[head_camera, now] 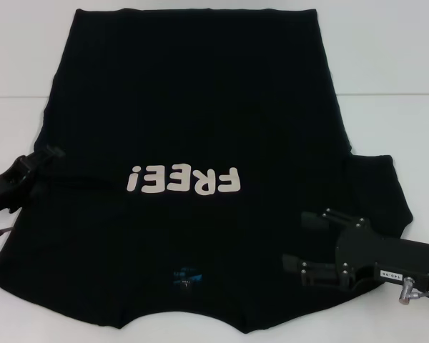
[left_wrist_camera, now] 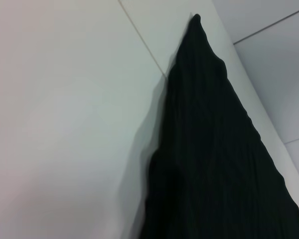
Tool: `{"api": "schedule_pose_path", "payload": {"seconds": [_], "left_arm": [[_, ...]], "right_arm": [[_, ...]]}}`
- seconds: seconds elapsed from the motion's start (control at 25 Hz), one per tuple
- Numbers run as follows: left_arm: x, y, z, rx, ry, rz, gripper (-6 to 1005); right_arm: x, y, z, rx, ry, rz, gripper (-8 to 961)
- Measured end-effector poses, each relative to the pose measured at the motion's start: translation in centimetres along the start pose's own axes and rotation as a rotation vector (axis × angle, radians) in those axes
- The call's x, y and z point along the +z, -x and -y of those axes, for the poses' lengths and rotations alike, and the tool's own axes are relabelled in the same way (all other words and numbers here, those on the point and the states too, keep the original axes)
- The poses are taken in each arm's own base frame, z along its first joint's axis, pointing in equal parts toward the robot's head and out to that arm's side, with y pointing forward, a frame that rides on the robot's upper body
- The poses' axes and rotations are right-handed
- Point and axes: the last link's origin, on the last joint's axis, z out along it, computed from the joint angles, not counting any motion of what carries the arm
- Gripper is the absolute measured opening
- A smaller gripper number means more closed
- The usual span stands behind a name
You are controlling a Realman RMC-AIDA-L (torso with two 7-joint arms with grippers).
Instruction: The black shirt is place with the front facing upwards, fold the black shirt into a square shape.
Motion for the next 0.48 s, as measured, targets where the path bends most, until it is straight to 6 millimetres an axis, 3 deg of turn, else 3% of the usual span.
{"api": "schedule_pose_path", "payload": {"seconds": [0.24, 0.48], "left_arm": [[0.7, -0.5, -0.7, 0.015, -0.002, -0.023, 909], [2.4, -0.3, -3.5, 0.059, 0.076, -0.017, 908]], "right_arm": [[0.0, 0.0, -0.1, 0.000, 0.003, -0.002, 942], [0.1, 0.0, -0.1, -0.003, 0.009, -0.006, 941]]}}
